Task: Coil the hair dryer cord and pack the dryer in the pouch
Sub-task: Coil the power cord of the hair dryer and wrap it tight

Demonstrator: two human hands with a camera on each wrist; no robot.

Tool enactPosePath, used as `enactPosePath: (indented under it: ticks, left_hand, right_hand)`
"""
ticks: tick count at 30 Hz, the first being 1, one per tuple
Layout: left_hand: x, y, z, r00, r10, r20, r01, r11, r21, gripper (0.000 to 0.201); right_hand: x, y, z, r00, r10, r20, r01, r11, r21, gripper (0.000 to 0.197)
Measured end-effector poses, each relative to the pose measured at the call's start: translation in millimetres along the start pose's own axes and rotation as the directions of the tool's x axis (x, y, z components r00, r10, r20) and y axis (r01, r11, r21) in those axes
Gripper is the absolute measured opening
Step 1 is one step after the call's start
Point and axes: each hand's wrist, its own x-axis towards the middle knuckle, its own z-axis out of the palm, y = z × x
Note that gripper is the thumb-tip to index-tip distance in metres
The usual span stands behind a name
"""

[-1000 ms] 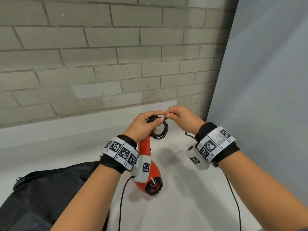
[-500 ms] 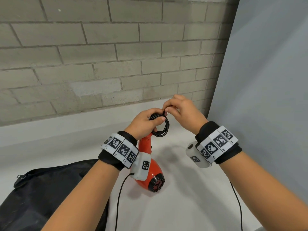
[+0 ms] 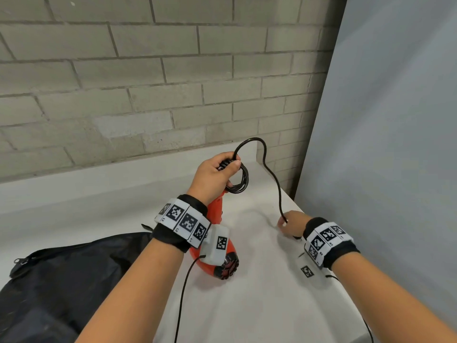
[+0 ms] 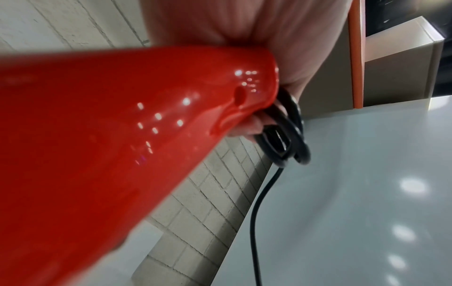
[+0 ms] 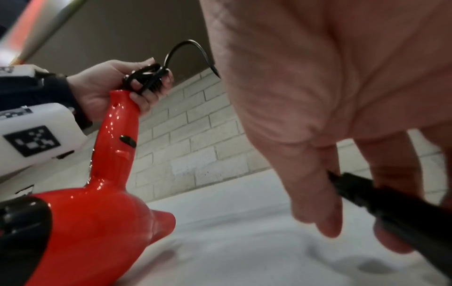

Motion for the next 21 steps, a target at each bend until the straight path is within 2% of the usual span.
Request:
enactPosePath:
  ticks: [2, 5, 7, 9, 10, 11, 13, 15, 16, 17, 18, 19, 21]
  left_hand:
    - [0.2, -0.1, -0.5, 1.0, -0.004, 0.005, 0.004, 1.0, 0.004, 0.011]
    - [1.4, -1.6, -1.8, 1.0, -0.014, -0.001, 0.014, 1.0, 0.015, 0.015]
    - [2.1, -2.6, -2.4, 1.0, -0.018, -0.01, 0.018, 1.0, 0.019, 0.017]
    - [2.8, -2.4, -2.3, 1.0, -0.016, -0.016, 0.016, 1.0, 0.024, 0.019]
    - [2.8, -2.4, -2.2, 1.0, -0.01, -0.018, 0.011, 1.0, 0.024, 0.018]
    - [3.0, -2.4, -2.3, 1.0, -0.002, -0.017, 0.002, 1.0, 0.024, 0.017]
    - [4.2, -3.3, -2.7, 1.0, 0.017, -0.004, -0.017, 0.999, 0.031, 0.014]
    - [5.3, -4.3, -3.2, 1.0, 0.023, 0.01, -0.023, 0.999, 0.038, 0.014]
    - [5.5, -5.0, -3.2, 1.0, 0.02, 0.015, -0.02, 0.999, 0.038, 0.014]
    - [5.6, -5.4, -3.2, 1.0, 0.016, 0.018, -0.017, 0.999, 0.037, 0.015]
    - [5.7, -5.5, -3.0, 1.0, 0.014, 0.018, -0.014, 0.999, 0.035, 0.015]
    - [5.4, -5.7, -3.0, 1.0, 0.013, 0.017, -0.013, 0.999, 0.033, 0.016]
    - [4.9, -5.6, -2.8, 1.0, 0.011, 0.015, -0.012, 1.0, 0.025, 0.017]
  right_hand:
    - [-1.2, -1.8, -0.4, 1.0, 0.014, 0.012, -0.012, 0.995, -0.099, 0.016]
    - [-2.1, -7.3, -5.3, 0.998, -0.013, -0.069, 0.003, 0.991, -0.137, 0.018]
    - [-3.2, -10.4, -11.4, 0.982, -0.075, -0.172, 0.099, 0.986, 0.134, 0.014]
    - [-9.0, -20.0, -19.7, 0.943, -0.102, -0.316, 0.244, 0.859, 0.45, 0.008]
    - [-13.5, -26.6, -23.7, 0.897, -0.107, -0.429, 0.348, 0.77, 0.535, 0.008]
    - [-19.4, -34.5, -28.0, 0.824, -0.095, -0.558, 0.463, 0.679, 0.569, 0.011]
    - [-39.7, -54.7, -36.9, 0.633, -0.035, -0.773, 0.678, 0.506, 0.533, 0.014]
    - [-60.0, -73.1, -43.9, 0.484, -0.002, -0.875, 0.827, 0.33, 0.456, 0.022]
    - [-67.8, -79.5, -45.2, 0.437, -0.016, -0.899, 0.869, 0.264, 0.418, 0.028]
    - [-74.2, -84.9, -45.8, 0.414, -0.052, -0.909, 0.893, 0.219, 0.394, 0.032]
    - [-77.0, -88.9, -45.0, 0.412, -0.1, -0.906, 0.901, 0.195, 0.388, 0.034]
    - [-77.9, -91.9, -43.5, 0.427, -0.148, -0.892, 0.897, 0.193, 0.398, 0.034]
    - [-74.7, -96.1, -38.7, 0.478, -0.191, -0.857, 0.868, 0.248, 0.429, 0.033]
